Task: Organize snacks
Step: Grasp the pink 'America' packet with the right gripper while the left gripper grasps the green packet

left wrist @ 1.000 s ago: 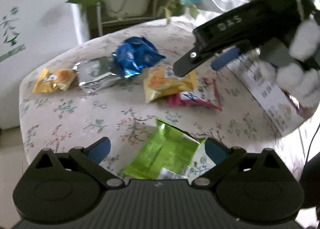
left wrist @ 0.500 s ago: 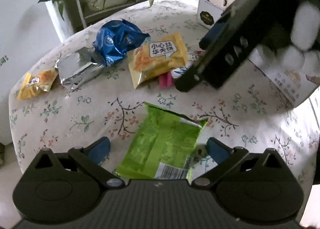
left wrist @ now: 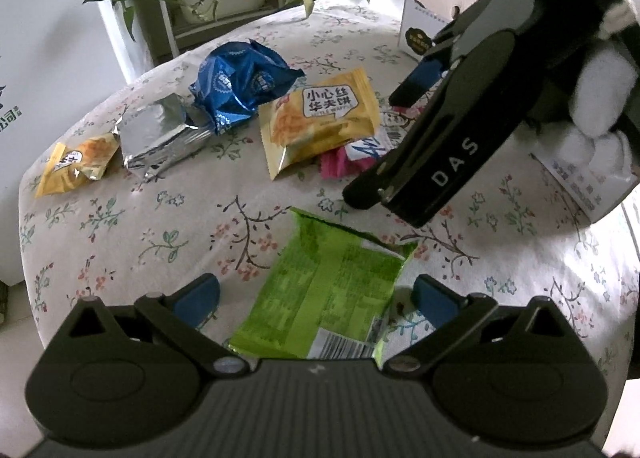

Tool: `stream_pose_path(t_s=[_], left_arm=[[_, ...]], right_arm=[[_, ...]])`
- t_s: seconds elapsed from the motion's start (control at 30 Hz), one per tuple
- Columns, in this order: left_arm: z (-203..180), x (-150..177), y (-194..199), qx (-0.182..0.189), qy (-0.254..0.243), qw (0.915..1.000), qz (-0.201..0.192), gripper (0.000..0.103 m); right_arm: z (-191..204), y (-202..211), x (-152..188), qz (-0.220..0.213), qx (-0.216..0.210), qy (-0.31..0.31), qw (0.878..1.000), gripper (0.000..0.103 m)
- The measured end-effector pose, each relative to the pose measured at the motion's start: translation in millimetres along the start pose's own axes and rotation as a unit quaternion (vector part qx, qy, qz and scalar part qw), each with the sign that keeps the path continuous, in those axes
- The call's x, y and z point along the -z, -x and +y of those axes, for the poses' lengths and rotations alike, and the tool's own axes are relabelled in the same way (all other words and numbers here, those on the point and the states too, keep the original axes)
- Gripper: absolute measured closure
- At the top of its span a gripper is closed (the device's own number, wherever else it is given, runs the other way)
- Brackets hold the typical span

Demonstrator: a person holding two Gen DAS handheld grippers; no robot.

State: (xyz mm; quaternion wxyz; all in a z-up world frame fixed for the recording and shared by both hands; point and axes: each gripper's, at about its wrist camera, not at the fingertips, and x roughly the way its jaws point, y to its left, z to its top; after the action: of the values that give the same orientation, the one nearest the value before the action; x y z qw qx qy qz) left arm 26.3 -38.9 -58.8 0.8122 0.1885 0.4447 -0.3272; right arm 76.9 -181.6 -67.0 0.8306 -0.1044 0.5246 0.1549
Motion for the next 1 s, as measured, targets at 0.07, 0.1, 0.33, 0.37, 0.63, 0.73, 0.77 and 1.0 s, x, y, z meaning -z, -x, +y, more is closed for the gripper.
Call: stream_pose_path(t_s=[0.07, 0.1, 0.33, 0.37, 0.63, 0.73, 0.77, 1.0], left_arm=[[-0.4, -1.9, -0.7, 0.0, 0.0, 1.0, 0.003, 0.0], [-0.6, -2.7, -0.7, 0.0, 0.0, 1.0, 0.005, 0.0], [-7.3, -11.9, 3.0, 0.007, -0.006, 1.0, 0.001, 0.033], [-7.4, -13.5, 2.9, 0.006, -0.003, 1.0, 0.0, 0.043], [-10.0, -15.8, 9.1, -0.001, 0.014, 0.9999, 0.002, 0.052], [-13.7, -15.2, 19.5, -0.007, 0.017, 0.9998, -0.007, 0.052], [-14.6, -15.5, 23.4, -0.009, 0.018, 0.9997, -0.011, 0.052], [-13.0, -26.8, 47.4, -0.018, 0.064, 0.9966, -0.048, 0.052]], right_arm=[[1.9, 1.1, -0.2, -0.001, -0.004, 0.003, 1.0, 0.01], [3.3, 2.3, -0.4, -0.001, -0.007, 0.003, 1.0, 0.013], [0.1, 12.4, 0.0, -0.004, -0.004, -0.011, 1.0, 0.044], [-2.7, 12.8, 0.2, -0.002, -0.006, -0.02, 1.0, 0.045], [-5.6, 31.7, 13.1, 0.004, 0.016, -0.05, 0.999, 0.045], [-4.4, 48.8, 15.7, -0.013, 0.014, -0.057, 0.998, 0.045], [-3.3, 54.9, 16.4, -0.022, 0.014, -0.058, 0.998, 0.045], [2.6, 93.9, 26.9, -0.072, 0.019, -0.098, 0.992, 0.045]])
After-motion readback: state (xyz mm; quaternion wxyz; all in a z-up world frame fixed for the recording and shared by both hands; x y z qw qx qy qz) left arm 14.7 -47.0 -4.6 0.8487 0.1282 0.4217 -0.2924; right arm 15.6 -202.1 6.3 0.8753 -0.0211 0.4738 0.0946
